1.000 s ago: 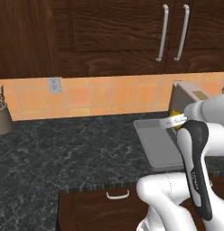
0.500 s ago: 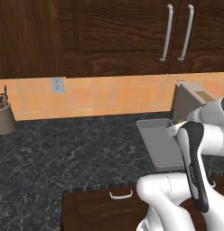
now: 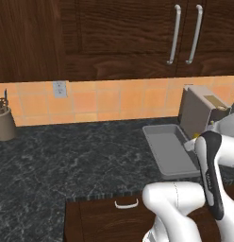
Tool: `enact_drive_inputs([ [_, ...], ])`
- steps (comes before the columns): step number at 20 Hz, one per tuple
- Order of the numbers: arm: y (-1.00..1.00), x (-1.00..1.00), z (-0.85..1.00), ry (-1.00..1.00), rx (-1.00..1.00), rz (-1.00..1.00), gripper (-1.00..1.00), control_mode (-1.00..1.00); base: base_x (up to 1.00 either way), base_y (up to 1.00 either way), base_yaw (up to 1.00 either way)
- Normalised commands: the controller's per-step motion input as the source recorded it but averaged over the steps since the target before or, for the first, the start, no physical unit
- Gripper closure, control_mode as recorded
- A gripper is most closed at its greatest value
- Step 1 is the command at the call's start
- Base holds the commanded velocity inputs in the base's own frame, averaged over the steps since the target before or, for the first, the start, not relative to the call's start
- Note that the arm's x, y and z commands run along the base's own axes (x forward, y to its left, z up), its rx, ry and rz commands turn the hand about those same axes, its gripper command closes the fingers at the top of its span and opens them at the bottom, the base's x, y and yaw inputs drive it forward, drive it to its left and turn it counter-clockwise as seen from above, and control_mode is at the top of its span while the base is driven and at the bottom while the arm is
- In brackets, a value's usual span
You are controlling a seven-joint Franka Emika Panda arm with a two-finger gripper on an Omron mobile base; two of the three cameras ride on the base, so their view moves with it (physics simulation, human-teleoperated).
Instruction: Place one lemon and one chicken drumstick in each tupperware on the nearby counter, to pack two identical lunches.
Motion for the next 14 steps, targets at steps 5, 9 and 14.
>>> enact_drive_inputs([
  [5,0.46,0.12,-0.12,0.00,-0.08,0.00,1.00,-1.00,0.00,0.00,0.00],
  [9,0.08,0.48,-0.22,0.00,-0.02,0.00,1.00,-1.00,0.00,0.00,0.00],
  [14,-0.26,0.59,-0.31,0.00,0.00,0.01,1.00,-1.00,0.00,0.00,0.00],
])
